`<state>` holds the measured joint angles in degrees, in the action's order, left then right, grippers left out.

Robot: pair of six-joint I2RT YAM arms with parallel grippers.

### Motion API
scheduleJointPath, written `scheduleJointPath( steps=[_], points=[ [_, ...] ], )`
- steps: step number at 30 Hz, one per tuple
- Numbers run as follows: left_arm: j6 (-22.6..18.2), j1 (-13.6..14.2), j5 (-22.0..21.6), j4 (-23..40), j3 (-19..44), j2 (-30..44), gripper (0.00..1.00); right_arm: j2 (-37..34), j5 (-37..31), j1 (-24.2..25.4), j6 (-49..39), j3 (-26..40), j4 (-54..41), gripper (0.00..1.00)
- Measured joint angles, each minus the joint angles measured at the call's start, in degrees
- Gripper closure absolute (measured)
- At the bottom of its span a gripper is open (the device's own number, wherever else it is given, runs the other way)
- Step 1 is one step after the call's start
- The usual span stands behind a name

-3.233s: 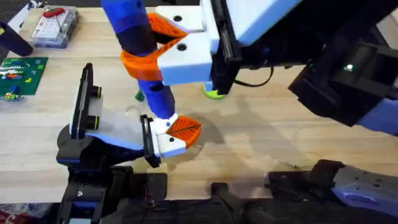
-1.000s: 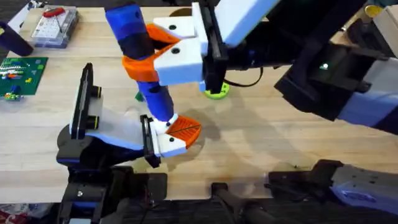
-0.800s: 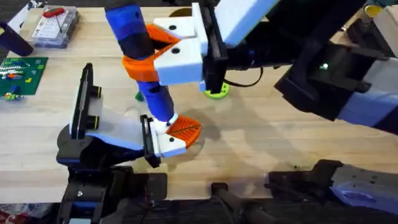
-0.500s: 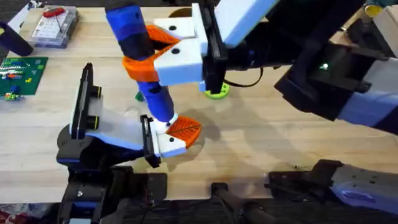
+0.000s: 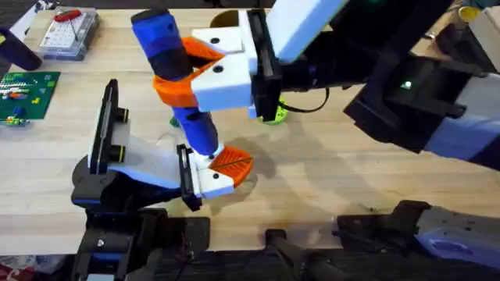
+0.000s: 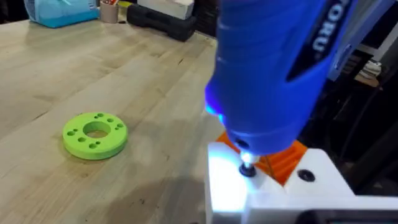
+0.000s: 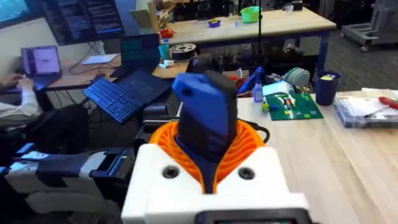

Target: Pick up the gripper from the table and insert it into the empty holder that is missing its gripper. Then pick up a screw, insert it into the mounting hole, and use the screwdriver to tighten it. Finally, clean up the table by picking up the vegetable and placing it into the bucket.

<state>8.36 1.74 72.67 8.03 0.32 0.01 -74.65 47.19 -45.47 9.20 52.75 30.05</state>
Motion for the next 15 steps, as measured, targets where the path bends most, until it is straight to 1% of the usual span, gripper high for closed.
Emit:
scheduleJointPath(
  steps=[5,10,15],
  points=[
    [0.1,0.0,0.2,0.1,0.0,0.0,0.982,0.0,-1.3,0.0,0.0,-0.1,-0.3,0.951],
    [0.6,0.0,0.2,0.1,0.0,0.0,0.982,0.0,-1.9,0.0,0.7,-1.4,2.2,0.95],
    [0.7,0.0,0.2,0.1,0.0,0.0,0.982,0.0,-2.3,0.0,1.1,-1.6,2.5,0.951]
  ],
)
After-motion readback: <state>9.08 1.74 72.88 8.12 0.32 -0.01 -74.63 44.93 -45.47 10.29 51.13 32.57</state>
